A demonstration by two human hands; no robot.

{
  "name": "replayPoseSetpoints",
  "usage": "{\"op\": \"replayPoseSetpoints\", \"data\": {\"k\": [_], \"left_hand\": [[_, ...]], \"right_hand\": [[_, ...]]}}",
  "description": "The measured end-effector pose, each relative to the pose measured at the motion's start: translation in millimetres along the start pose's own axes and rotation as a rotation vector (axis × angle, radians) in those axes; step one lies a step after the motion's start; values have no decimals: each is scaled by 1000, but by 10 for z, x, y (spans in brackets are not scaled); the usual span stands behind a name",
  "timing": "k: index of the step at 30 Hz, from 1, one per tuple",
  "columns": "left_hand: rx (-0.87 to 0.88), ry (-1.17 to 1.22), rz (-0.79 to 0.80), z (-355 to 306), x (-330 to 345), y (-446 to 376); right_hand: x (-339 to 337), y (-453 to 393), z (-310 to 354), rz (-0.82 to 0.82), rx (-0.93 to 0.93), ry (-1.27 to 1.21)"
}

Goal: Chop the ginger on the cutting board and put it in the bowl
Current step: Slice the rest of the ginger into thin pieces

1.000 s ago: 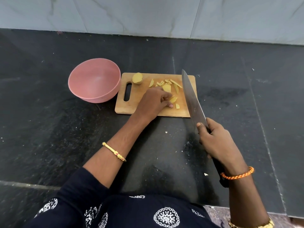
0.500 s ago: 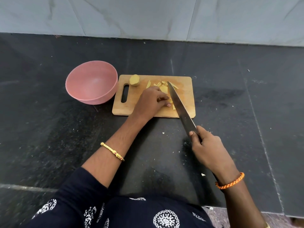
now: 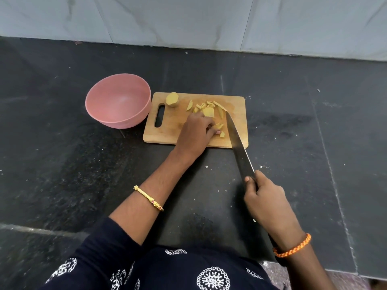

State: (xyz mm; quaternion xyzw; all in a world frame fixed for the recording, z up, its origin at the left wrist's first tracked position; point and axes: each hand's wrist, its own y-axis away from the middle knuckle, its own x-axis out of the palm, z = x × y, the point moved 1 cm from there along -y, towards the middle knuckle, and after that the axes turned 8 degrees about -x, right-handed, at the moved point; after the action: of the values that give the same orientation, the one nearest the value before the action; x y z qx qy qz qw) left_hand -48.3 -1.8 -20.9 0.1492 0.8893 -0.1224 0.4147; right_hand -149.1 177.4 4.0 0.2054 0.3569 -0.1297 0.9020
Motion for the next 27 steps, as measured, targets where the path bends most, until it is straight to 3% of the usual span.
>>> {"op": "replayPoseSetpoints", "data": {"k": [5,19,27], "left_hand": [[51,-136,-2,-85,9,18],[54,90,-26,71,4,32],[52,112,-32,61,5,23]], "right_hand": [[55,-60,88,10,-22,-34],[-159,-11,5,42,-117,58],[-269,-82,73,194,-87,163]]}}
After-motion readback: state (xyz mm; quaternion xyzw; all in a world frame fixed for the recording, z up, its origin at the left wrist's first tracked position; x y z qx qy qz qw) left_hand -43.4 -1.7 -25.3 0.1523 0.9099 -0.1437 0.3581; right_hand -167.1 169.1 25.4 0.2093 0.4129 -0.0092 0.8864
